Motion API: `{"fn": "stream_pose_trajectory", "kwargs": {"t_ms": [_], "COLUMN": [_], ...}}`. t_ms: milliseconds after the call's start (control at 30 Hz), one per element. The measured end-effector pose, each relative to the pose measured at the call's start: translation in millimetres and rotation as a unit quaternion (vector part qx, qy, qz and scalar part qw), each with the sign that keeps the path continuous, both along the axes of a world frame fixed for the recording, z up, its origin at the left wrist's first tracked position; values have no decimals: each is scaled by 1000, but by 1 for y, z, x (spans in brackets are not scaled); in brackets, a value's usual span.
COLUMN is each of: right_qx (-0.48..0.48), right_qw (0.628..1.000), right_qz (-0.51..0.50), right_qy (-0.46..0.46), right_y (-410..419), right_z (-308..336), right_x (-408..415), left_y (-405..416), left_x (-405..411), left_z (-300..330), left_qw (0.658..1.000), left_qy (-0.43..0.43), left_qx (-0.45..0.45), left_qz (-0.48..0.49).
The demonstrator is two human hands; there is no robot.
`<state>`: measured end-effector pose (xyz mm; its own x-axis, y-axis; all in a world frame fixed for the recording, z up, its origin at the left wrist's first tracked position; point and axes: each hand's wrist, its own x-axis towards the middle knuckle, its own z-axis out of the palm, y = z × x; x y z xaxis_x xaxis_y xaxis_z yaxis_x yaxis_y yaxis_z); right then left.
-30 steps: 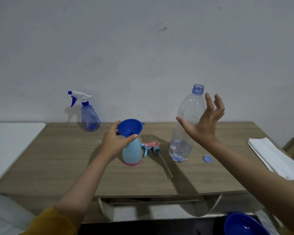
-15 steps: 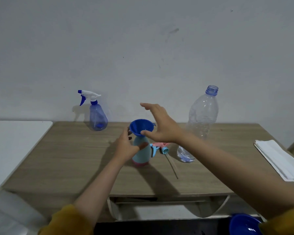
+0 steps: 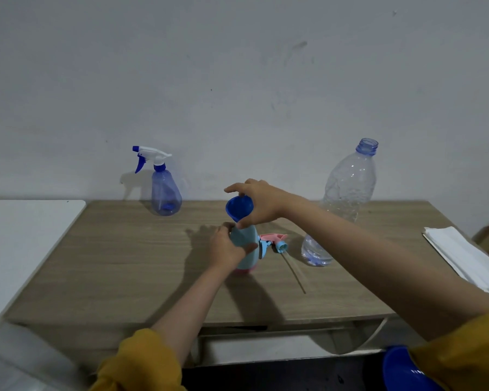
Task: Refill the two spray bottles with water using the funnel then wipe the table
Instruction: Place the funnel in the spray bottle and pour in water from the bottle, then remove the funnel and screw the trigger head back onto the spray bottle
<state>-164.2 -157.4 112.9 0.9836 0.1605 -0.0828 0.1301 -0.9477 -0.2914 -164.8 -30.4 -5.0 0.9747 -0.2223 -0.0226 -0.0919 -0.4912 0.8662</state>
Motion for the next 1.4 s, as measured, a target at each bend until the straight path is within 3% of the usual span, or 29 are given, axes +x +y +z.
{"fn": "stream_pose_trajectory", "kwargs": {"t_ms": [200, 367, 500, 600, 767, 867, 1100, 1233, 1400], "right_qx": [-31, -25, 38, 136, 288, 338, 303, 300, 276], "right_qw": [999, 999, 997, 984, 928, 896, 899, 892, 911], "right_qz": [-12, -10, -28, -66, -183, -260, -291, -313, -284], "right_qy": [42, -19, -64, -96, -151, -126, -125, -125, -111], "right_y": [2, -1, -15, -29, -39, -32, 5, 16, 12], "right_z": [7, 17, 27, 18, -40, -90, -173, -192, -196], "right_x": [8, -3, -24, -43, -72, -88, -110, -113, -116], "left_y": [-1, 2, 4, 9, 22, 33, 46, 47, 49], "left_x": [2, 2, 0, 1, 2, 4, 6, 4, 1], "left_z": [-5, -4, -3, -4, -7, -7, -5, -5, -5], "left_qw": [1000, 1000, 999, 997, 993, 992, 992, 992, 992], "left_qy": [-10, -24, -49, -79, -116, -122, -113, -112, -114], "left_qx": [5, -10, -12, 13, 28, 32, 52, 46, 47], "left_qz": [0, -11, -11, -17, -9, -5, -20, -23, -25]}}
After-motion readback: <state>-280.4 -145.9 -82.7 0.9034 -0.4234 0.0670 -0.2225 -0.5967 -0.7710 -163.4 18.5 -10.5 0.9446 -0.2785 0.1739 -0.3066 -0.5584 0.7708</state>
